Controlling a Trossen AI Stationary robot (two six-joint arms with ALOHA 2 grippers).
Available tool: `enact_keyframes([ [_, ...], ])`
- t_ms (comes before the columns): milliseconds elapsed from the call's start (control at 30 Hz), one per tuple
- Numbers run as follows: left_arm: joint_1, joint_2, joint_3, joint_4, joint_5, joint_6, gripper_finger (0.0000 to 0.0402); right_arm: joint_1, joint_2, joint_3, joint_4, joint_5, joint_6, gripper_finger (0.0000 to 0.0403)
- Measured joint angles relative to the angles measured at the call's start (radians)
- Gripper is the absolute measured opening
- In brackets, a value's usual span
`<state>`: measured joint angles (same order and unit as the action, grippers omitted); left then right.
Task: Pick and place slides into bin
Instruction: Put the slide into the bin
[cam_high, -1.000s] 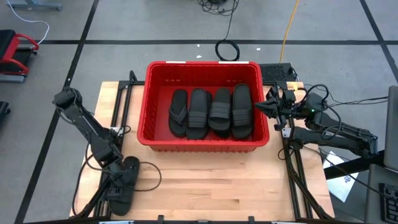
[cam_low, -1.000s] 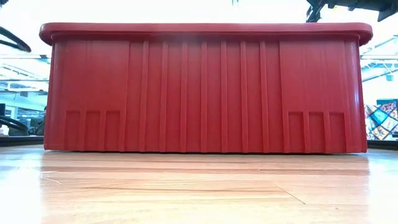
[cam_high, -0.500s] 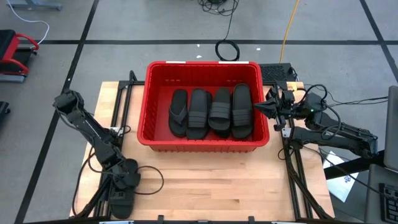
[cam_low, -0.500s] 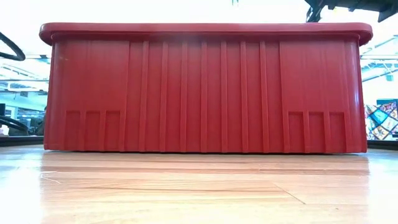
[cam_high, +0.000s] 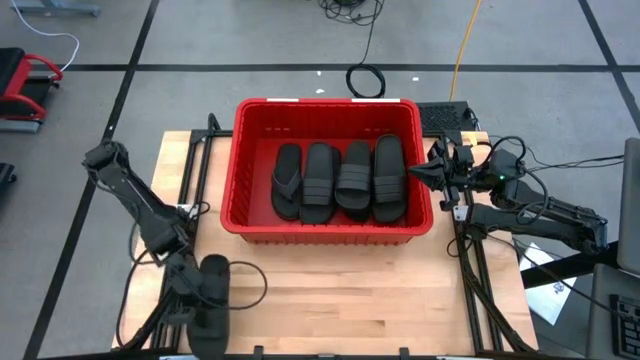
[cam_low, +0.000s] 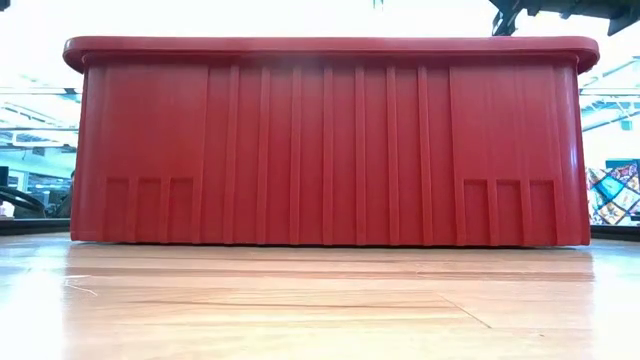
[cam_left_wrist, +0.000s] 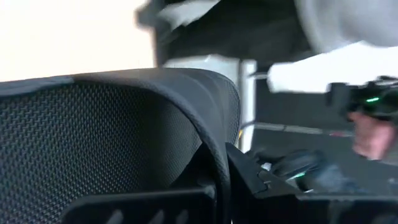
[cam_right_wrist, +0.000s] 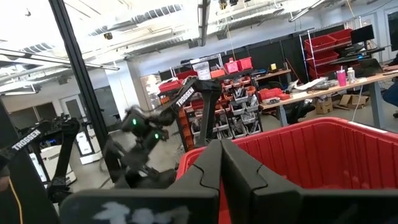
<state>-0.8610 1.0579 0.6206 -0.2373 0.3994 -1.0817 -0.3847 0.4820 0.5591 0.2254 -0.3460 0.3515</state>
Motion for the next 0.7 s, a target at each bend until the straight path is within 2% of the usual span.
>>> enact_keyframes([
  [167,0.010,-0.011,0.139,-0.037,-0.019,0.034,0.0003,0.000,0.000,0.000,-0.002,0.000,0.002,0.0000],
  [267,0.017,-0.012,0.266,-0.111,-0.060,0.106,0.0003,0.000,0.000,0.000,-0.006,0.000,0.003,0.0000],
  [400,0.097,-0.011,0.474,-0.404,-0.169,0.394,0.0003,0.000,0.000,0.000,-0.006,0.001,0.003,0.0000],
  [533,0.230,-0.014,0.696,-0.705,-0.375,0.671,0.0006,0.000,0.000,0.000,-0.006,0.006,-0.004,0.0000],
  [633,0.330,-0.025,0.799,-0.757,-0.499,0.874,0.0009,0.000,0.000,0.000,-0.006,0.006,-0.004,0.0000],
  [700,0.397,-0.046,0.829,-0.691,-0.507,1.013,0.0008,0.000,0.000,0.000,-0.006,0.005,-0.004,0.0000],
])
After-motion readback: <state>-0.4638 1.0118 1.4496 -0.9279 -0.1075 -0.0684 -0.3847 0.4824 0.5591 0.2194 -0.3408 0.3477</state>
